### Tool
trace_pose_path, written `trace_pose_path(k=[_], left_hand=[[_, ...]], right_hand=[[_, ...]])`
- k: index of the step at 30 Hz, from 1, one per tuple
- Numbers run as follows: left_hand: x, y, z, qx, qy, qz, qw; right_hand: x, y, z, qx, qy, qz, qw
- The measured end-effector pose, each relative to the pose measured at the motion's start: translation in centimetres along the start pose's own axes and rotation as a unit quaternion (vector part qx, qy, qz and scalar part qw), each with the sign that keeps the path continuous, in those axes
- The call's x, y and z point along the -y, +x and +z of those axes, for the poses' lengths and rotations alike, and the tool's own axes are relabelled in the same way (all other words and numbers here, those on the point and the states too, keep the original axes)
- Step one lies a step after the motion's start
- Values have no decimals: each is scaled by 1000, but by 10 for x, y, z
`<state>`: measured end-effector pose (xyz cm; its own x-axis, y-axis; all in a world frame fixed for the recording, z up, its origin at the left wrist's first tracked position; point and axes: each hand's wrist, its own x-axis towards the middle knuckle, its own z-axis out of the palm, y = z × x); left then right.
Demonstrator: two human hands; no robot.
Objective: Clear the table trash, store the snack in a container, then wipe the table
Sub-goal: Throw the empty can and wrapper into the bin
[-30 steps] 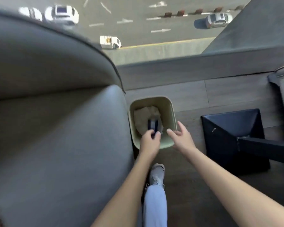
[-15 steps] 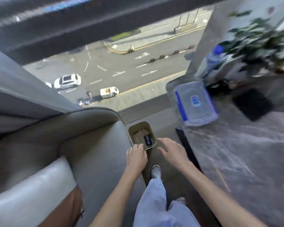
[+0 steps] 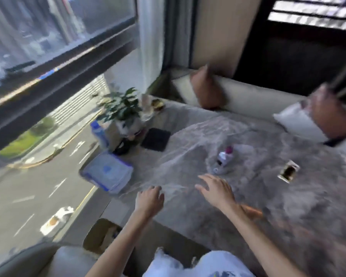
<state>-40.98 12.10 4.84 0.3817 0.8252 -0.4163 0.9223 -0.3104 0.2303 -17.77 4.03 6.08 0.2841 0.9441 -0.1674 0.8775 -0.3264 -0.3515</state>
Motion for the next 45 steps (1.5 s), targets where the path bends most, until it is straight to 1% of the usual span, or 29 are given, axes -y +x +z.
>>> trace_pose_path(k=[2,5,8,10,14,21,25,27,30,32,35,40,43,45], left_hand=[[-21,13,-6,1,25,51,998],[-48,34,-11,8,59,124,991],[-73,58,-16,21,78,180,980],[-90,73,-21,23,86,202,975],[-134,100,-33,8,97,237,967],[-217,151,-60,-27,134,267,954],[-258,182,-62,11,138,271,952],[-274,193,-59,33,148,272,950],[-288,204,-46,74,175,268,945],[-293,211,-37,98,166,263,946],[-292,215,-27,111,136,247,953],[-283,218,-23,73,82,244,964],[-270,223,-32,56,33,209,976],[-253,224,-45,30,-11,172,985]], right_hand=[[-27,-15,-13,-19,41,77,996],[-62,-38,-21,-43,89,167,981],[-88,-54,-16,-59,123,227,964],[-102,-60,-11,-67,154,254,953],[-126,-50,0,-74,224,275,932],[-165,14,20,-58,383,252,887],[-179,55,35,-31,467,264,843],[-184,72,41,-10,484,273,831],[-186,92,49,17,486,260,834],[-186,103,55,14,496,240,835],[-185,114,63,20,474,242,846],[-185,127,67,10,439,217,872],[-186,132,64,16,427,210,879],[-183,137,59,33,425,182,886]])
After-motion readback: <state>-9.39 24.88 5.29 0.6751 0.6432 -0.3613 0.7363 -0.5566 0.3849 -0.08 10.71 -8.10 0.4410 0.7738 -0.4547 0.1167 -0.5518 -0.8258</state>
